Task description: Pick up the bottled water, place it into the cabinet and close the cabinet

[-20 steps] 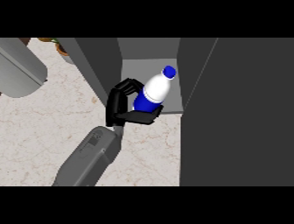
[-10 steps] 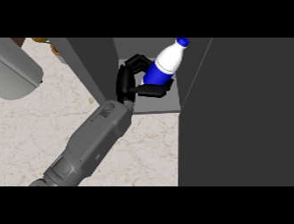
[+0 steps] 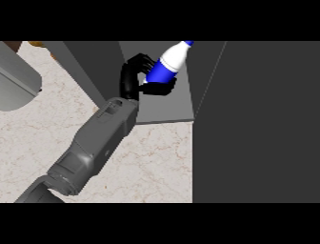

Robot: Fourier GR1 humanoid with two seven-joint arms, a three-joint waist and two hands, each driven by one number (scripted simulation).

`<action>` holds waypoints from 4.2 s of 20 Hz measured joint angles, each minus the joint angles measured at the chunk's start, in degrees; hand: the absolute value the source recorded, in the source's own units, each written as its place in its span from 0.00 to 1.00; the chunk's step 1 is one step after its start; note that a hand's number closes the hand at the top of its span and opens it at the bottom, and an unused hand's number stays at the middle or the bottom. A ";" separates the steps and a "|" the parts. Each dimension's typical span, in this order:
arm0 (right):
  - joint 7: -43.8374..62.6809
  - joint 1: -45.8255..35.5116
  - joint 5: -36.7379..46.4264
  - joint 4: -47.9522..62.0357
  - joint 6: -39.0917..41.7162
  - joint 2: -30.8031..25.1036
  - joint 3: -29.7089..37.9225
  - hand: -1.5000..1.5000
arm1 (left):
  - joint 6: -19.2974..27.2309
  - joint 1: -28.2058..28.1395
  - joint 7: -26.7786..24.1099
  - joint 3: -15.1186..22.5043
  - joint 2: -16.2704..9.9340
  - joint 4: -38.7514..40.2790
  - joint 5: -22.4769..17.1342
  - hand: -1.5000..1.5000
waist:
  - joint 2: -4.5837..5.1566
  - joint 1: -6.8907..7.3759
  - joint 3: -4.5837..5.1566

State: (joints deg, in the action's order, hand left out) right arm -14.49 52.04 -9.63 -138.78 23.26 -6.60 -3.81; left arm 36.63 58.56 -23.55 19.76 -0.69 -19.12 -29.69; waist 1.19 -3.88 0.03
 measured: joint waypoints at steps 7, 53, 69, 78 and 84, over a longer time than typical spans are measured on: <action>-0.86 -0.26 -0.80 0.55 1.50 -0.53 1.54 0.00 | 0.16 2.31 -4.18 -4.64 -1.44 6.60 -1.34 0.00 | 0.48 -0.98 0.04; 1.90 2.08 -2.39 0.11 1.87 1.30 -3.58 0.00 | -15.24 -9.62 -13.25 2.04 0.67 -17.11 -6.90 0.00 | -1.58 3.41 0.02; 0.87 2.73 -0.11 -0.50 3.17 -1.84 -6.08 1.00 | -17.31 -34.82 -7.72 14.46 -4.82 -53.96 -6.10 1.00 | -1.78 4.31 0.00; -0.62 4.56 5.77 -3.17 11.14 -9.68 -8.84 1.00 | -17.46 -48.95 -6.60 16.39 -12.68 -68.95 -5.73 0.00 | -1.79 4.29 0.03; -2.49 4.88 7.64 -4.24 13.99 -11.86 -13.93 1.00 | -18.83 -57.40 -7.00 12.76 -19.98 -78.04 -7.64 0.00 | -2.00 4.17 0.09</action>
State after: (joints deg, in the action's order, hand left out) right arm -16.98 56.92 -1.99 -143.02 37.25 -18.46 -17.75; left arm 17.80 1.16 -30.55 32.52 -20.67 -97.16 -37.33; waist -0.82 0.29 0.12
